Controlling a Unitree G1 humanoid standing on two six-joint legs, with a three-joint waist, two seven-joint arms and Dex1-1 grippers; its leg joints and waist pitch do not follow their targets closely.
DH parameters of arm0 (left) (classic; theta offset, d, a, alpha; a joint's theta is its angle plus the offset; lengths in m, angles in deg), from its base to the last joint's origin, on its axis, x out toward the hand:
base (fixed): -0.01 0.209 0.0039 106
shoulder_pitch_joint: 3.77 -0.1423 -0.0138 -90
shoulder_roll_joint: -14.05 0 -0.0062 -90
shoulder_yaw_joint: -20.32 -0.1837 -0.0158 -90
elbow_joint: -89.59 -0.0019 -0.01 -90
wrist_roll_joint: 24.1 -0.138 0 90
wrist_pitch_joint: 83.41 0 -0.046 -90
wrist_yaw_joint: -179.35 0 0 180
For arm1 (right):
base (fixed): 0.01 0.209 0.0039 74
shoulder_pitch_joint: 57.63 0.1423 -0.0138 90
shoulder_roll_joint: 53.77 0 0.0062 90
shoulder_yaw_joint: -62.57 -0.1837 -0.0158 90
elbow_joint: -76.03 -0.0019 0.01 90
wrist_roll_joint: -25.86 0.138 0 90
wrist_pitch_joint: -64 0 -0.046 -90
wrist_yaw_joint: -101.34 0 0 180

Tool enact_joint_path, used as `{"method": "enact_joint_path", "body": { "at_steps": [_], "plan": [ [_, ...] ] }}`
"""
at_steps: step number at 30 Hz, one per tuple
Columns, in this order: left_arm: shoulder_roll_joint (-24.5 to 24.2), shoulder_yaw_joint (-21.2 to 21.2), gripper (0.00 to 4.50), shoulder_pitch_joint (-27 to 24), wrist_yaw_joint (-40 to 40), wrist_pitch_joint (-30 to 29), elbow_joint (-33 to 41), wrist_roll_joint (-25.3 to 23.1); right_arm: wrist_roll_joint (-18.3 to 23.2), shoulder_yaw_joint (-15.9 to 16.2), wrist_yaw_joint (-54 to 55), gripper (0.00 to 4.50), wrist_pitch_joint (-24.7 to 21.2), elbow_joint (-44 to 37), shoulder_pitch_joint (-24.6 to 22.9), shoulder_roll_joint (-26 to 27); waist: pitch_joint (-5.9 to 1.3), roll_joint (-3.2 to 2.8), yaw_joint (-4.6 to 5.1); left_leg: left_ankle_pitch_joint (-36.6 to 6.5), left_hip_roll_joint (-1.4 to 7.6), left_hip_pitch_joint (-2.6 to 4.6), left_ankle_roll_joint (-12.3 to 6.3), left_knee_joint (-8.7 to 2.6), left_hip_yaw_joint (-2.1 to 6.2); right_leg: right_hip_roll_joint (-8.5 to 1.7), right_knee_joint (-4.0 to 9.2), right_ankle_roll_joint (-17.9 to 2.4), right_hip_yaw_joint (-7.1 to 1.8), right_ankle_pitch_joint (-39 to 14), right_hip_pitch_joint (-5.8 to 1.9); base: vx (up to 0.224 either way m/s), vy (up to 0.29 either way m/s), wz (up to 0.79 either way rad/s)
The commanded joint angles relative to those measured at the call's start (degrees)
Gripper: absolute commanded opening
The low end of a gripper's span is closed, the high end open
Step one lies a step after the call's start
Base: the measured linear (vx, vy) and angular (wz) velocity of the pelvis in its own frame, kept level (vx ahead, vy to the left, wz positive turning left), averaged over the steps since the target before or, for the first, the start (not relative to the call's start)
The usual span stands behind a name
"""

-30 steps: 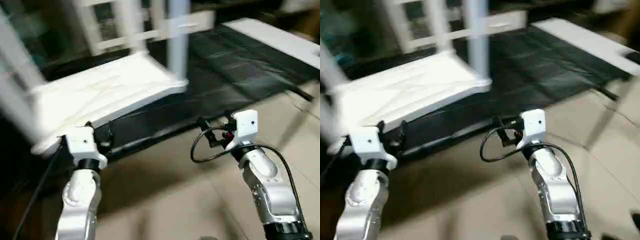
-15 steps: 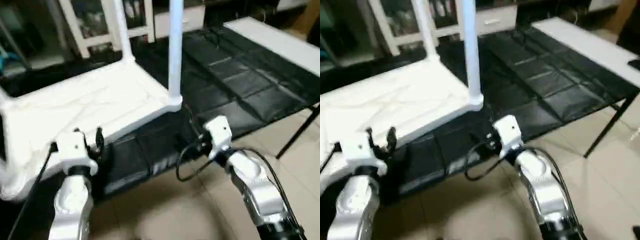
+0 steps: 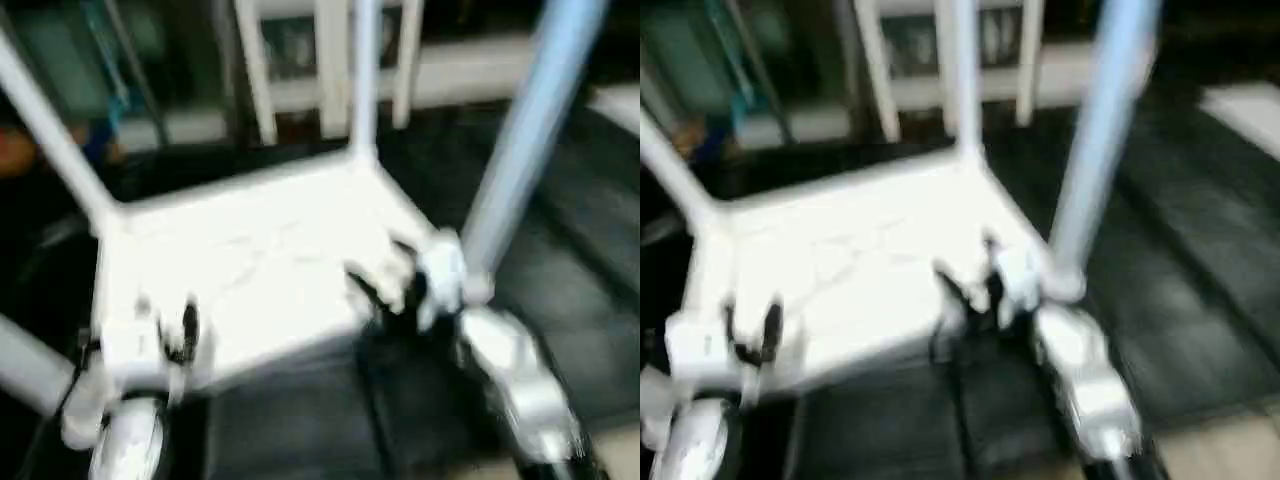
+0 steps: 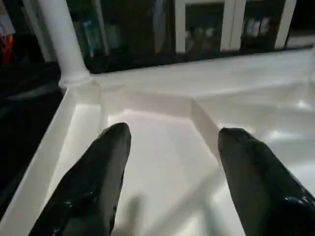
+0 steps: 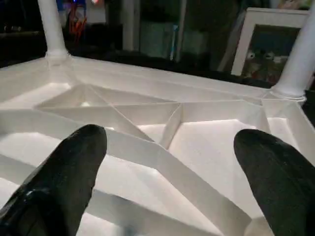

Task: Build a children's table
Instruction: Rotate leg to tighten

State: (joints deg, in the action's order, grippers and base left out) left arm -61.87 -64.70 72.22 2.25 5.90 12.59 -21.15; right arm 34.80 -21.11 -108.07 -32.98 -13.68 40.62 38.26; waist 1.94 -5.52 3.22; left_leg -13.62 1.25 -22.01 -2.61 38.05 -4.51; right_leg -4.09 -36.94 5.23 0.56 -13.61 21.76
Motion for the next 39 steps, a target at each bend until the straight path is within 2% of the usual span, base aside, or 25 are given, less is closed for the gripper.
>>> {"method": "enact_joint_path", "body": {
  "at_steps": [1, 2, 3, 4, 5, 6, 7, 9, 11, 13, 14, 17, 19, 20, 21, 22, 23, 24, 25, 26, 29, 33, 35, 37, 39],
  "plan": [
    [-0.43, -1.27, 3.14, -0.63, 2.43, 0.7, 1.67, 1.72, 1.15, -0.41, -1.34, 4.5, 0.97, -1.33, -0.5, 0.23, -2.63, 1.76, -3.33, 47.41, 5.46, 1.58, -0.58, -5.51, -0.44, -1.22, 5.79, -4.35, -0.65, 22.54, -1.38, -0.109, 0.008, 0.16],
    [-0.65, -1.72, 3.14, -0.75, 3.2, 0.72, 1.94, 1.97, 1.42, -0.28, -1.71, 4.5, 1.04, -1.6, -0.79, 0.13, -2.21, 2.25, -3.23, 27.67, 4.48, 1.96, -0.29, -4.01, -1.51, -3.13, 6.07, -8.11, -1.56, 18.33, -0.33, -0.097, 0.044, 0.27],
    [-0.89, -2.25, 3.14, -1.0, 3.83, 0.82, 2.13, 1.98, 1.66, -0.15, -2.27, 4.5, 1.07, -1.95, -1.13, 0.04, -2.73, 1.41, -4.08, -5.14, 9.07, 1.32, -1.03, -3.63, 1.47, -10.79, 7.39, -17.33, -5.0, 3.48, -3.54, 0.014, 0.058, 0.15],
    [-1.31, -2.95, 3.14, -1.29, 4.59, 0.78, 2.15, 1.73, 1.6, -0.12, -2.39, 4.5, 1.09, -2.1, -1.45, 0.04, -2.43, 1.52, -4.36, -9.05, 9.73, 1.61, -0.86, -4.48, 1.33, -9.33, 7.3, -18.49, -4.4, 0.67, -2.55, -0.013, 0.055, 0.3],
    [-1.31, -2.95, 3.14, -1.29, 4.59, 0.78, 2.15, 1.73, 1.6, -0.12, -2.39, 4.5, 1.09, -2.1, -1.45, 0.04, -2.35, 0.99, -4.49, -12.99, 10.14, 2.15, -0.41, -5.51, 1.17, -7.4, 6.77, -19.14, -3.57, -1.74, -1.75, -0.024, 0.02, 0.19],
    [-1.75, -3.75, 3.14, -1.69, 5.88, 0.55, 2.29, 1.86, 1.52, -0.18, -2.52, 4.5, 0.97, -2.44, -2.0, 0.09, -1.83, 0.12, -4.27, -21.89, 10.53, 2.8, 1.45, -7.39, 1.04, -4.23, 6.08, -18.25, -2.19, -5.91, -0.65, -0.059, 0.007, 0.27],
    [-2.27, -4.34, 3.14, -1.87, 7.14, -0.06, 2.74, 2.45, 1.71, -0.02, -2.79, 4.5, 0.71, -2.78, -2.32, -0.16, -1.59, 0.0, -4.17, -29.45, 10.48, 3.2, 3.83, -8.36, 0.84, -3.16, 5.93, -15.93, -1.54, -8.27, -0.11, 0.0, 0.0, 0.0],
    [-2.91, -4.87, 3.14, -1.99, 8.48, -0.52, 3.2, 3.25, 2.07, 0.27, -3.17, 4.5, 0.54, -3.08, -2.55, -0.59, -1.34, 0.3, -4.02, -35.99, 10.06, 3.68, 5.98, -8.87, 0.37, -3.34, 6.62, -12.75, -1.51, -12.5, 0.22, -0.075, 0.021, 0.23],
    [-5.07, -5.76, 3.14, -1.95, 13.76, -2.61, 5.02, 7.58, 2.52, 0.87, -5.2, 4.5, -0.09, -3.71, -2.64, -1.69, -1.31, 0.51, -3.83, -36.95, 9.99, 2.79, 6.97, -8.84, 0.58, -4.5, 6.92, -10.53, -1.91, -17.43, -0.24, -0.078, 0.024, 0.15],
    [-7.03, -6.07, 3.14, -1.73, 17.47, -5.02, 6.44, 10.53, 2.96, 0.9, -6.53, 4.5, -0.36, -3.83, -2.46, -2.29, -1.19, 0.54, -3.39, -38.15, 10.04, 2.15, 7.72, -9.13, 0.98, -4.62, 6.95, -9.76, -1.79, -19.05, -0.42, -0.026, 0.007, 0.0],
    [-7.71, -6.17, 3.14, -1.68, 18.54, -5.88, 6.83, 11.32, 3.08, 0.85, -6.84, 4.5, -0.42, -3.81, -2.38, -2.42, -1.33, 0.59, -3.38, -38.25, 9.95, 2.22, 7.92, -9.03, 1.02, -4.83, 6.99, -9.67, -1.82, -19.59, -0.49, 0.0, 0.0, 0.0],
    [-12.57, -7.06, 3.14, -1.73, 24.65, -10.59, 8.45, 14.36, 3.79, 0.54, -8.35, 4.5, -1.11, -3.74, -1.81, -3.2, -0.86, 1.02, -1.88, -40.74, 9.7, 1.52, 7.96, -9.18, 1.39, -4.81, 7.4, -8.54, -1.57, -25.27, -0.27, 0.0, 0.0, 0.0],
    [-18.82, -8.31, 3.14, -2.61, 32.82, -14.16, 9.51, 17.37, 4.08, 0.73, -9.94, 4.5, -1.31, -3.54, -1.51, -4.39, -0.88, 0.98, -1.51, -41.95, 9.51, 1.78, 7.95, -8.99, 1.49, -4.86, 7.6, -8.0, -1.61, -28.77, 0.17, 0.0, 0.0, 0.0],
    [-21.25, -8.45, 3.14, -2.86, 35.67, -15.26, 9.34, 18.02, 4.21, 0.92, -10.37, 4.5, -1.41, -3.45, -1.44, -4.83, -0.68, 0.56, -1.12, -42.98, 9.47, 1.64, 8.03, -9.16, 1.71, -4.76, 7.51, -7.81, -1.59, -30.04, 0.23, 0.0, 0.0, 0.0],
    [-22.09, -8.37, 3.14, -2.89, 36.49, -15.57, 9.08, 18.09, 4.26, 1.01, -10.48, 4.5, -1.48, -3.41, -1.42, -4.96, -0.56, 0.66, -0.47, -44.02, 9.61, 0.99, 8.53, -9.52, 2.02, -4.66, 7.32, -7.68, -1.2, -29.46, -0.32, 0.0, 0.0, 0.0],
    [-23.9, -7.92, 3.14, -2.86, 37.52, -16.69, 8.06, 17.75, 4.0, 1.28, -10.75, 4.5, -1.32, -3.43, -1.49, -5.32, -0.52, 0.63, -0.26, -44.56, 9.62, 0.93, 8.7, -9.65, 2.03, -4.56, 7.3, -7.61, -1.11, -29.27, -0.27, 0.0, 0.0, 0.0],
    [-25.15, -7.59, 3.14, -2.83, 38.19, -17.54, 7.34, 17.52, 3.78, 1.46, -10.96, 4.5, -1.19, -3.46, -1.54, -5.56, -0.53, 0.68, 0.0, -45.39, 9.51, 1.44, 8.7, -9.54, 1.79, -4.28, 7.48, -7.63, -1.1, -29.34, 0.33, 0.0, 0.0, 0.0],
    [-26.94, -7.27, 3.14, -3.16, 38.82, -17.97, 6.26, 16.29, 3.65, 1.68, -11.22, 4.5, -1.2, -3.66, -1.78, -5.81, -0.62, -0.03, 0.04, -45.32, 9.41, 1.68, 8.74, -9.41, 1.71, -4.3, 7.45, -7.72, -1.18, -29.23, 0.39, 0.0, 0.0, 0.0],
    [-29.08, -6.96, 3.14, -3.63, 39.28, -18.78, 5.44, 15.29, 3.31, 1.85, -11.39, 4.5, -1.05, -3.88, -2.02, -6.07, -0.49, 0.42, 0.57, -44.9, 9.36, 1.24, 8.17, -9.33, 1.77, -4.47, 7.59, -7.71, -1.15, -30.24, 0.2, 0.0, 0.0, 0.0],
    [-29.55, -6.84, 3.14, -3.79, 39.33, -18.85, 5.32, 15.02, 3.28, 1.86, -11.39, 4.5, -1.04, -3.94, -2.08, -6.09, -0.49, 0.32, 0.71, -44.72, 9.37, 1.1, 8.08, -9.36, 1.9, -4.61, 7.57, -7.65, -1.13, -30.73, 0.02, 0.0, 0.0, 0.0],
    [-32.7, -4.21, 3.14, -4.52, 38.05, -18.48, 3.76, 12.47, 3.27, 1.47, -11.1, 4.5, -1.21, -4.36, -2.58, -5.9, -0.65, 0.25, 1.39, -42.42, 9.41, 1.12, 7.08, -8.82, 1.82, -5.03, 7.81, -8.2, -1.52, -32.04, 0.54, 0.0, 0.0, 0.0],
    [-34.86, -1.55, 3.14, -4.98, 37.0, -19.3, 2.89, 12.49, 3.6, 1.67, -10.97, 4.5, -1.35, -4.77, -3.03, -5.97, -0.52, 0.01, 1.08, -42.99, 9.78, 1.1, 7.25, -9.33, 1.67, -4.6, 7.44, -9.76, -1.38, -27.16, 0.77, 0.0, 0.0, 0.0],
    [-35.87, -0.93, 3.14, -5.69, 36.78, -19.82, 2.72, 11.65, 3.6, 1.84, -10.97, 4.5, -1.41, -4.95, -3.27, -5.87, -0.27, 0.15, 1.17, -44.88, 9.71, 0.88, 7.68, -9.56, 1.68, -4.58, 7.35, -9.13, -1.18, -28.96, 0.7, 0.0, 0.0, 0.0],
    [-36.04, -0.46, 3.14, -5.37, 34.64, -19.01, 1.15, 9.89, 3.56, 1.99, -10.88, 4.5, -1.42, -4.85, -3.22, -5.72, -0.21, 0.42, 1.01, -45.92, 9.59, 1.3, 7.8, -9.52, 1.5, -4.38, 7.63, -8.1, -1.1, -31.7, 1.14, 0.0, 0.0, 0.0],
    [-35.95, -0.45, 3.14, -4.44, 32.56, -18.26, -0.47, 7.79, 3.52, 2.1, -10.76, 4.5, -1.44, -4.56, -2.98, -5.6, -0.01, 0.24, 1.0, -46.44, 9.32, 1.64, 7.76, -9.25, 1.4, -4.28, 8.1, -7.15, -0.89, -35.11, 1.47, 0.0, 0.0, 0.0]
  ]
}}
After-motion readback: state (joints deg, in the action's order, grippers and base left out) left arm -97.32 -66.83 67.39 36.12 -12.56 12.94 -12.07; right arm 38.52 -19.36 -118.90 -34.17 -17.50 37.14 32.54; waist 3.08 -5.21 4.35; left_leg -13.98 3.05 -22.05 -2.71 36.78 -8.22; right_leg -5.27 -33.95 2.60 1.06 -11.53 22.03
